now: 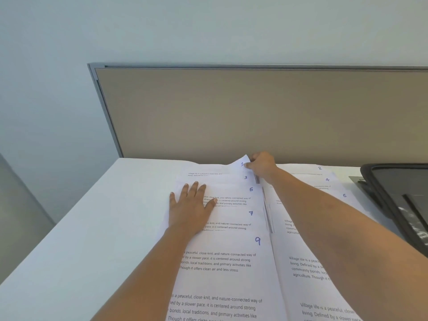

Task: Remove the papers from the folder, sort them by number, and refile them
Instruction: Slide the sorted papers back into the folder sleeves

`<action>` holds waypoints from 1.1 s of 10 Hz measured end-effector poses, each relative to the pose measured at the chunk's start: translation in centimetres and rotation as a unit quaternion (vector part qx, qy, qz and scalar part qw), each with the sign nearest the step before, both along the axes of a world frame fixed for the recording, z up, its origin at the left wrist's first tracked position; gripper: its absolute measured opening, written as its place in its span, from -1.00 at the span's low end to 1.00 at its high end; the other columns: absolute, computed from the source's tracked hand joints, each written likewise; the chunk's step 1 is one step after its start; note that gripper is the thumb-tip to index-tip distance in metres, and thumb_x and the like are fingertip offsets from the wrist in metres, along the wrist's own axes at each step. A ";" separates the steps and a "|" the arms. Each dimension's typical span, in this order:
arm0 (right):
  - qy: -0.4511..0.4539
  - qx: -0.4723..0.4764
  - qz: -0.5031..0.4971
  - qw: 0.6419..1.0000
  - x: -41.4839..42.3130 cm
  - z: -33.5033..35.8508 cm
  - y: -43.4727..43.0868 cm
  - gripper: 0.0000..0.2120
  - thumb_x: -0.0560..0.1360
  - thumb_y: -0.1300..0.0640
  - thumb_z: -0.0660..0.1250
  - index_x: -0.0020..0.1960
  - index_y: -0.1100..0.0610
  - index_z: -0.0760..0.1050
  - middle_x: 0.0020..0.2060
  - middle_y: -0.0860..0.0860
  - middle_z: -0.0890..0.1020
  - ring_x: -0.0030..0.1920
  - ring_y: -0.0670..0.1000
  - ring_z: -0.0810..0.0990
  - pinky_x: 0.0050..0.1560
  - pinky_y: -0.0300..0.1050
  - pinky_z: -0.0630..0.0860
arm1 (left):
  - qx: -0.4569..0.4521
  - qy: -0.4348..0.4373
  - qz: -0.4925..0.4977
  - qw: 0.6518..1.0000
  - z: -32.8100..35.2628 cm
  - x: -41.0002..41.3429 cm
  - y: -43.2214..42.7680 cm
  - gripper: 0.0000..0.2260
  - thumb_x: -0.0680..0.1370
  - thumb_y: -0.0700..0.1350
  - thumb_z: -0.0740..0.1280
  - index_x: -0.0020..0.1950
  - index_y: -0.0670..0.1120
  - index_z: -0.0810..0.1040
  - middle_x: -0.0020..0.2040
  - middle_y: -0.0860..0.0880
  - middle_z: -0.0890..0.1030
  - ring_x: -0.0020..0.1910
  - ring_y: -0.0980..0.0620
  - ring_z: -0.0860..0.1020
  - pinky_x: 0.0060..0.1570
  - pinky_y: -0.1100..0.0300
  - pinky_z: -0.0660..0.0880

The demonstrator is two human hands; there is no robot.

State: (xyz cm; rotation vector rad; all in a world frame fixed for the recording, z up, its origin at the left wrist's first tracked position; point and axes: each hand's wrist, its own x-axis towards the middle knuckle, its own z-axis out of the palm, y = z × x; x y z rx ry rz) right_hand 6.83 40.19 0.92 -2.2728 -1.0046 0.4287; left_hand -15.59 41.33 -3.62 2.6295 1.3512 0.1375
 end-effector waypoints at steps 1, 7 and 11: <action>0.026 0.026 -0.007 0.999 0.0 0.0 -0.1 -0.82 0.53 0.15 0.31 0.04 0.26 0.53 -0.30 0.05 0.47 -0.11 0.06 0.43 -0.13 -0.20 0.32 | -0.003 0.001 0.002 1.000 0.0 -0.3 -0.1 -0.48 0.62 0.20 -0.08 0.54 0.06 -0.02 0.56 0.10 -0.05 0.53 0.06 -0.10 0.47 -0.08 -0.14; 0.303 0.037 -0.054 0.951 -1.2 -0.5 -3.0 -0.67 0.49 0.14 0.37 0.18 0.28 0.47 0.13 0.16 0.59 0.13 0.19 0.59 0.21 0.15 0.49 | -0.011 0.009 0.019 1.000 0.4 -3.5 -1.6 -0.48 0.62 0.20 -0.07 0.55 0.05 -0.02 0.56 0.09 -0.06 0.53 0.05 -0.10 0.47 -0.08 -0.11; 0.302 0.265 -0.101 0.910 -0.9 3.5 -2.3 -0.73 0.57 0.23 0.25 0.24 0.29 0.46 0.16 0.16 0.57 0.01 0.11 0.53 0.03 -0.10 0.43 | -0.010 -0.001 0.017 1.000 0.0 -3.9 -1.7 -0.48 0.62 0.20 -0.07 0.55 0.06 -0.02 0.56 0.09 -0.06 0.53 0.06 -0.11 0.47 -0.07 -0.14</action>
